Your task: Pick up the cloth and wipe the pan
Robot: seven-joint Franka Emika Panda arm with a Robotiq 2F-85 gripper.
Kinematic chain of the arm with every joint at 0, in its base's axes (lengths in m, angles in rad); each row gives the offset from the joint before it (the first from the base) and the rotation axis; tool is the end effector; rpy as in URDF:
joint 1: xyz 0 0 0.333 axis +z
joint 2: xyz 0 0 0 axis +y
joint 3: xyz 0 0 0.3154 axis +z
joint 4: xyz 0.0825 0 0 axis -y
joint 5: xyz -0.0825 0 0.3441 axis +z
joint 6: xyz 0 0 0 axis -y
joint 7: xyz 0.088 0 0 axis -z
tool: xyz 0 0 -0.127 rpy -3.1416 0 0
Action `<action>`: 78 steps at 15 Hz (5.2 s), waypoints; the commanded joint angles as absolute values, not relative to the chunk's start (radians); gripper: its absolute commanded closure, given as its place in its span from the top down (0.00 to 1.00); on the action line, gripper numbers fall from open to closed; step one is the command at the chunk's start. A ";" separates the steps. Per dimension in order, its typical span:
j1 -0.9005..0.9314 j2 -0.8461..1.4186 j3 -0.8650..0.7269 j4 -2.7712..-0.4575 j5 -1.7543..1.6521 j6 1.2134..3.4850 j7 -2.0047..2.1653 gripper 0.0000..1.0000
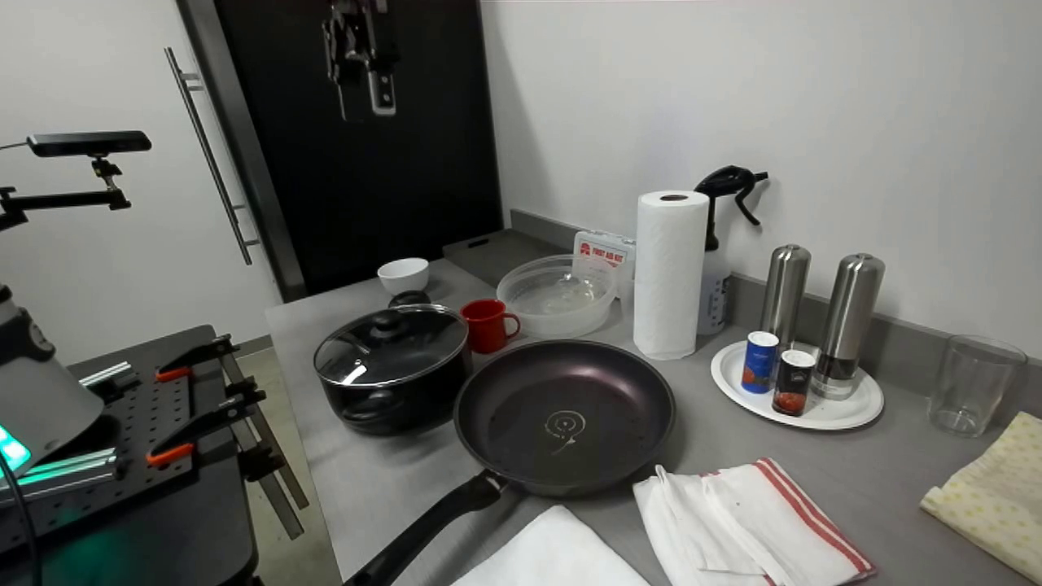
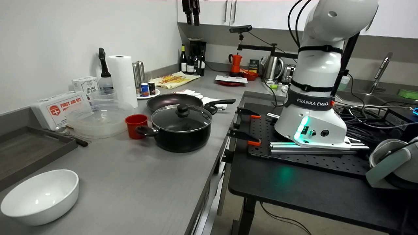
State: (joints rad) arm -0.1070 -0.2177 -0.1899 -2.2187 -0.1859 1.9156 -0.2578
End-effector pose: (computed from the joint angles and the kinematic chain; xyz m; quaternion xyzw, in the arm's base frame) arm 0.4127 -0.1468 0.4552 0.9967 0.0188 -0.0598 0.0512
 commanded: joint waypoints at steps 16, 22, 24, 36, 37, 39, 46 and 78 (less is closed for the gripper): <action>-0.484 0.530 -0.189 -1.734 0.582 2.093 -0.468 1.00; -0.583 0.668 -0.164 -1.621 0.729 2.069 -0.315 1.00; -0.603 0.701 -0.166 -1.599 0.759 2.052 -0.248 1.00; -0.643 0.863 -0.207 -1.505 0.794 2.056 0.135 1.00; -0.644 0.874 -0.212 -1.497 0.791 2.056 0.164 1.00; -0.651 0.896 -0.222 -1.481 0.792 2.053 0.221 1.00; -0.651 0.962 -0.270 -1.429 0.748 2.050 0.406 1.00; -0.700 1.071 -0.279 -1.408 0.596 2.066 0.525 1.00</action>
State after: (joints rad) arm -0.7059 1.0924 -0.2841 -1.4052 0.6131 2.0396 0.5454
